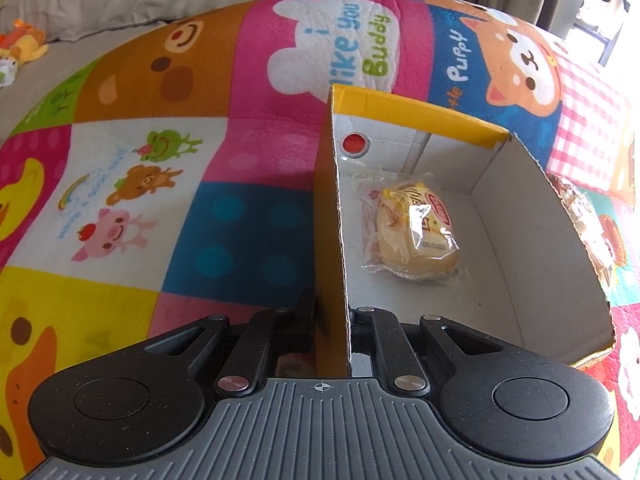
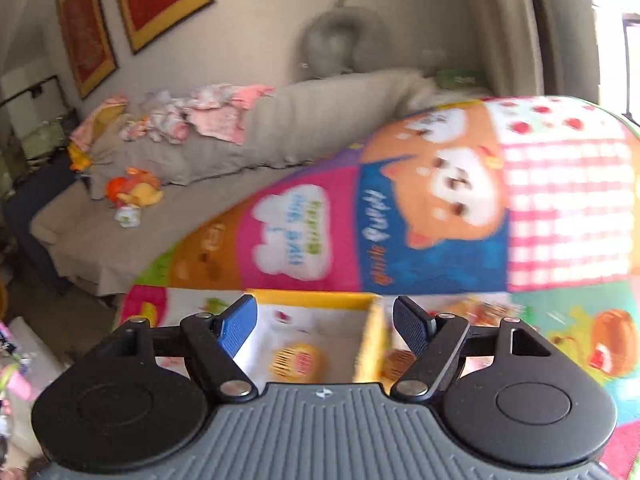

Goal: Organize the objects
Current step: 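Carry the bread bun into the yellow box and open the right gripper, then reach the right gripper to the pink Volcano candy box and grasp it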

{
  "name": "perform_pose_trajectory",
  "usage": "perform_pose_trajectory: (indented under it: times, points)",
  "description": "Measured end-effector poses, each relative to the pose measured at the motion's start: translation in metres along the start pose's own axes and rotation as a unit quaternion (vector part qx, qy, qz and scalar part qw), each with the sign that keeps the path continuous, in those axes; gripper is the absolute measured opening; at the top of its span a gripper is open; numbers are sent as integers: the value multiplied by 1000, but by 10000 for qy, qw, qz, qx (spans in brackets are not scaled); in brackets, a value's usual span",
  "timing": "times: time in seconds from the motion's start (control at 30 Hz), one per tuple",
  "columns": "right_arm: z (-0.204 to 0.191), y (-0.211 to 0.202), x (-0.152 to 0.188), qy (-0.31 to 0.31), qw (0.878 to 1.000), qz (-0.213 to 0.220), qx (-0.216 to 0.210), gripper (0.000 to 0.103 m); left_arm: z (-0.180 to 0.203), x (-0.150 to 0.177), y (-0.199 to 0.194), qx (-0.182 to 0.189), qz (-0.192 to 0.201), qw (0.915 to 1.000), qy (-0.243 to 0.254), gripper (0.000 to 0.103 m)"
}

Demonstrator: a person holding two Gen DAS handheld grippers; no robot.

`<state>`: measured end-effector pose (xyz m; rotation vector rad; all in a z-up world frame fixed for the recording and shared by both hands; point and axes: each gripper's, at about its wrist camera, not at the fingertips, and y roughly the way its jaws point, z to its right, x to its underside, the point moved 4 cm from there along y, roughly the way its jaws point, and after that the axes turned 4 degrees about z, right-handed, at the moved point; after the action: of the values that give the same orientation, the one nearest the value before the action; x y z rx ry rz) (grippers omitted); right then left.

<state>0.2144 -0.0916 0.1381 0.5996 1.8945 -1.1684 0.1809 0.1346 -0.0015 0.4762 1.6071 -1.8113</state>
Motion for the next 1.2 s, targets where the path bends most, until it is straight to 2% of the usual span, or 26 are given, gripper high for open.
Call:
perform_pose_trajectory:
  times: [0.2, 0.33, 0.47, 0.67, 0.77, 0.93, 1.03, 1.1, 1.13, 1.2]
  points:
    - [71, -9, 32, 270, 9972, -320, 616, 76, 1, -1, 1, -18, -5, 10000, 0, 11]
    - [90, -6, 55, 251, 9950, -542, 804, 76, 2, -1, 1, -36, -15, 10000, 16, 11]
    - [101, 3, 66, 474, 9935, -677, 780, 76, 2, -1, 1, -50, -15, 10000, 26, 11]
    - [93, 15, 80, 637, 9924, -918, 524, 76, 2, -1, 1, -57, -15, 10000, 60, 11]
    - [89, 20, 80, 615, 9927, -893, 525, 76, 2, -1, 1, -52, -11, 10000, 50, 11]
    - [85, 27, 70, 281, 9941, -672, 804, 76, 2, -1, 1, -50, -3, 10000, 47, 11]
    - [73, 40, 59, -138, 9941, -491, 954, 71, 2, -1, 1, -45, -4, 10000, 47, 11]
    - [68, 51, 52, -385, 9938, -454, 944, 62, 2, -1, 2, -31, -8, 10000, 27, 11]
    - [64, 59, 50, -506, 9929, -460, 969, 52, 1, -1, 2, -27, -11, 10000, 11, 11]
    - [57, 76, 49, -671, 9918, -547, 938, 46, 1, -2, 2, -28, -13, 10000, -6, 11]
